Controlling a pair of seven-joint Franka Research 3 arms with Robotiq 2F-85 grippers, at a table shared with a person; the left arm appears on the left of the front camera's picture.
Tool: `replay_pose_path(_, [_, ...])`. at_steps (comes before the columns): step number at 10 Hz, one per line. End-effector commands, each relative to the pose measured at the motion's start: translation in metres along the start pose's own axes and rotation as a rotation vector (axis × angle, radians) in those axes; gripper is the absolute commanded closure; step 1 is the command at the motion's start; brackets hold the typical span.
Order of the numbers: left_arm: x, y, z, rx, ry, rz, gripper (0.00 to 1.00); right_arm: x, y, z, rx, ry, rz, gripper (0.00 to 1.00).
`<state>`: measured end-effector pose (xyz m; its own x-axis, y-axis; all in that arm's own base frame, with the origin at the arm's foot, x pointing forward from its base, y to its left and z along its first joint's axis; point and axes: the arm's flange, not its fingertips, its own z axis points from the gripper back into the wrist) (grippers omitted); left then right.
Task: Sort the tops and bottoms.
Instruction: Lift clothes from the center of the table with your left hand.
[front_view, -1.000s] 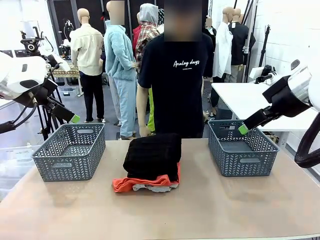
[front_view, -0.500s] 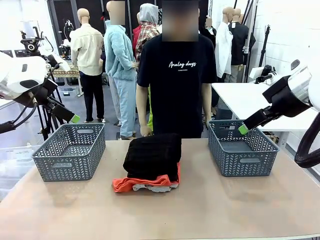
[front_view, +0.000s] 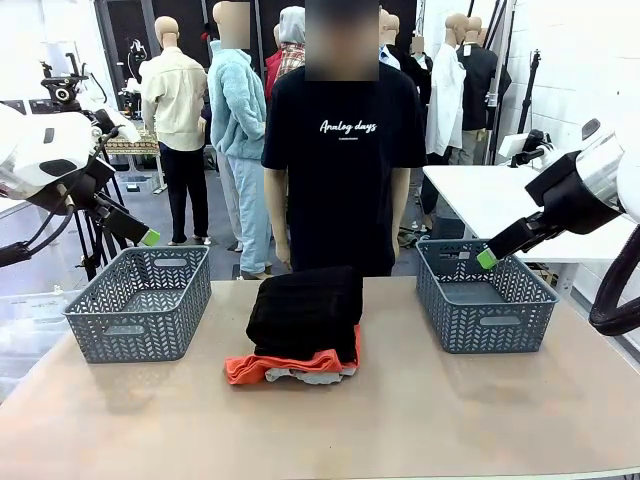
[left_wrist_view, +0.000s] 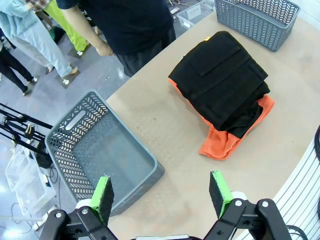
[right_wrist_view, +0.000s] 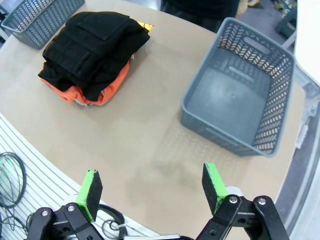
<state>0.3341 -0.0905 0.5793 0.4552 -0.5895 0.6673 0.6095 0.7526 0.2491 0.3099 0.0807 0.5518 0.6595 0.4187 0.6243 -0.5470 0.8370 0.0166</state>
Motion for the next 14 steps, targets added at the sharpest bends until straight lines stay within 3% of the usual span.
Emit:
replay_pose_path(1, [-0.0007,0.0007,0.0018,0.002,0.002,-0.006,0.0,0.0019,0.0005,-0.0003,0.018,-0.018,-0.006,0.0])
replay_pose_path(14, [-0.0007,0.0007,0.0018,0.002,0.002,-0.006,0.0,0.0019,0.0005,-0.0003,0.018,-0.018,-0.006,0.0])
